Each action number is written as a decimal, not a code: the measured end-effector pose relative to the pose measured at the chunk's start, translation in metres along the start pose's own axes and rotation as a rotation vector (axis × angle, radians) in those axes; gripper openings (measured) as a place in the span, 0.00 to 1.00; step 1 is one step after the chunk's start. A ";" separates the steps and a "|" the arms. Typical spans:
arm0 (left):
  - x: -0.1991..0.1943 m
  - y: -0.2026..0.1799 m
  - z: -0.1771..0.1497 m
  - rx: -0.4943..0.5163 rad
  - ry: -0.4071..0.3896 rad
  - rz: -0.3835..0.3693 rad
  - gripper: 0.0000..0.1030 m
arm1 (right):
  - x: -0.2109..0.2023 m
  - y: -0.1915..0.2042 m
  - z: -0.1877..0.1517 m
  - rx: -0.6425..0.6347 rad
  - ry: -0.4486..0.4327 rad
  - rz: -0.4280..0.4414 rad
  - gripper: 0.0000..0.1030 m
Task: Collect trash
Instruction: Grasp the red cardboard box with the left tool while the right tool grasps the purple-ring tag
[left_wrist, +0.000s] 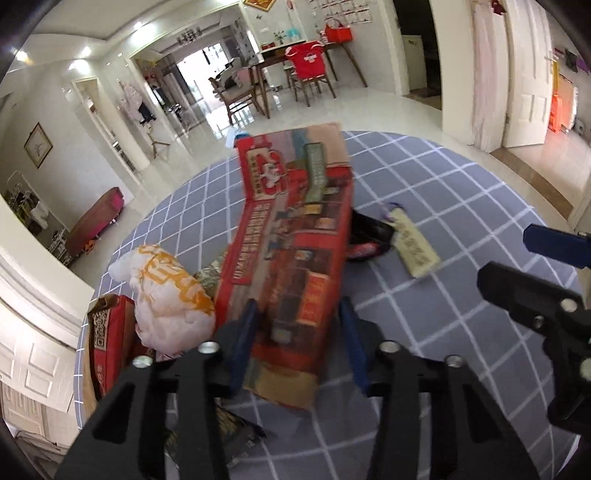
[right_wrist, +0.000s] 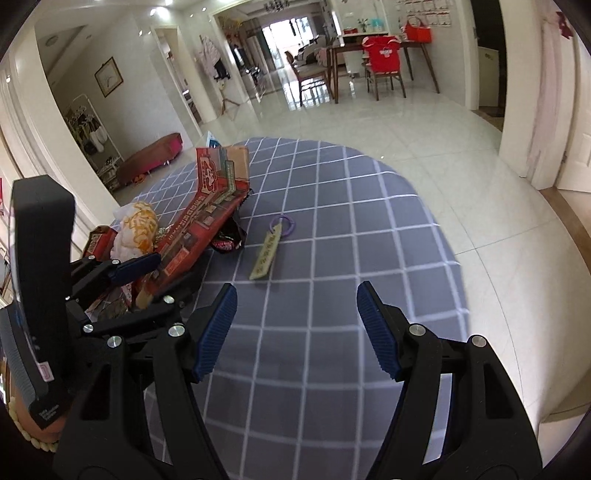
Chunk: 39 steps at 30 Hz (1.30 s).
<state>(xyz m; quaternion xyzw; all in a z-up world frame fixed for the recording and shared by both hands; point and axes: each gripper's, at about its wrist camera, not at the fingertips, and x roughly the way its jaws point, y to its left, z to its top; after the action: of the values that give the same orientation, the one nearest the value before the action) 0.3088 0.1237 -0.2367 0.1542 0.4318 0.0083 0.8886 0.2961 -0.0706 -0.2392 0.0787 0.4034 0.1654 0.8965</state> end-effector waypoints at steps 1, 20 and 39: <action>0.003 0.004 0.003 -0.011 0.001 -0.014 0.37 | 0.004 0.002 0.002 -0.004 0.007 0.003 0.64; -0.062 0.042 0.006 -0.169 -0.190 -0.016 0.10 | 0.055 0.046 0.018 -0.217 0.104 -0.110 0.14; -0.162 0.027 -0.006 -0.258 -0.353 -0.154 0.09 | -0.060 0.003 0.001 -0.033 -0.086 0.090 0.00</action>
<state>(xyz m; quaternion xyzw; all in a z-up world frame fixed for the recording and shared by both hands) 0.2060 0.1267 -0.1091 0.0050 0.2754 -0.0313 0.9608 0.2592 -0.0895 -0.1953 0.0892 0.3577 0.2084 0.9059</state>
